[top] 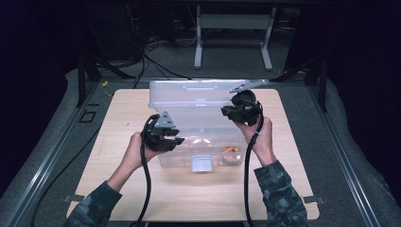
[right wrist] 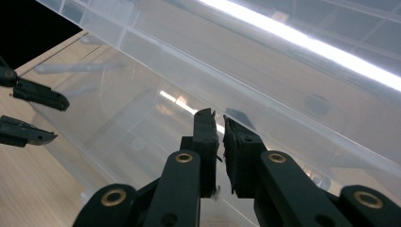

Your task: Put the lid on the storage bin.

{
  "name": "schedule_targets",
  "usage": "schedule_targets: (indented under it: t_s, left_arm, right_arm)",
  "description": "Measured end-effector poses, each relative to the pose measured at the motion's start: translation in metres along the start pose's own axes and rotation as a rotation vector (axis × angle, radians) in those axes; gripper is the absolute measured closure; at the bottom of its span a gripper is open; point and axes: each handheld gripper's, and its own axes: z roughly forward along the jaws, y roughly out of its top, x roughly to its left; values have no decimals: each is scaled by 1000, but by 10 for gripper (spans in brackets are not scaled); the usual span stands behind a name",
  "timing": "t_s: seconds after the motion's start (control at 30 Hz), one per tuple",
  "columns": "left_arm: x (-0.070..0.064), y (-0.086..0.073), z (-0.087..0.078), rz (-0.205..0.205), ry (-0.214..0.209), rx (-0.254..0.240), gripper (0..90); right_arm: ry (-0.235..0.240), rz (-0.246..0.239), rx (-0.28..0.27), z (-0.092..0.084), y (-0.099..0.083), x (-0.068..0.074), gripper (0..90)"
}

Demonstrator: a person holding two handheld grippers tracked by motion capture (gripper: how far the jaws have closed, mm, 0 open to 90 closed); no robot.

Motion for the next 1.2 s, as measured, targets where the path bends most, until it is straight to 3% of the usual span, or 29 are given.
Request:
schedule_targets:
  t_s: [0.17, 0.47, 0.67, 0.9, 1.2]
  left_arm:
    - [1, -3, -12, -6, -21, 3, 388]
    - [-2, -14, -36, -14, -19, 23, 244]
    - [0, -31, -52, -46, -4, 26, 204]
    - [12, -55, -68, -103, 31, 36, 175]
    - [26, -87, -67, -185, 56, 72, 153]
  right_arm:
    - [2, -7, 6, 0, -7, 3, 835]
    - [-2, -9, 10, 0, -16, 8, 838]
    - [-8, -14, 17, 0, -21, 10, 839]
    - [-5, -14, 14, -4, -26, 14, 839]
    - [10, -11, 17, -12, -41, 19, 839]
